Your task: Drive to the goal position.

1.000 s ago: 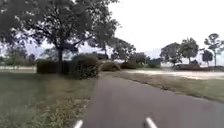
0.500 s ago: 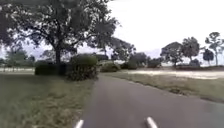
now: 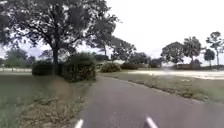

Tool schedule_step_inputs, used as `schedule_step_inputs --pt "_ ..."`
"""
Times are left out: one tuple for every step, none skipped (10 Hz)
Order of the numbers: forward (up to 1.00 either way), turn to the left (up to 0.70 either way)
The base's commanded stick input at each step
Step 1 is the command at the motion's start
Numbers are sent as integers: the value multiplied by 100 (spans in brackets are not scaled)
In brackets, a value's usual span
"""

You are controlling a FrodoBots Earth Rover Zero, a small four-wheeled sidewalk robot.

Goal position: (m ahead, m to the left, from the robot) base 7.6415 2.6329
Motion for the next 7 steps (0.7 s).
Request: schedule_step_inputs --pt "84 3" --pt "84 3" --pt "84 3" --pt "84 3" --pt "84 3" --pt "84 3" --pt "84 3"
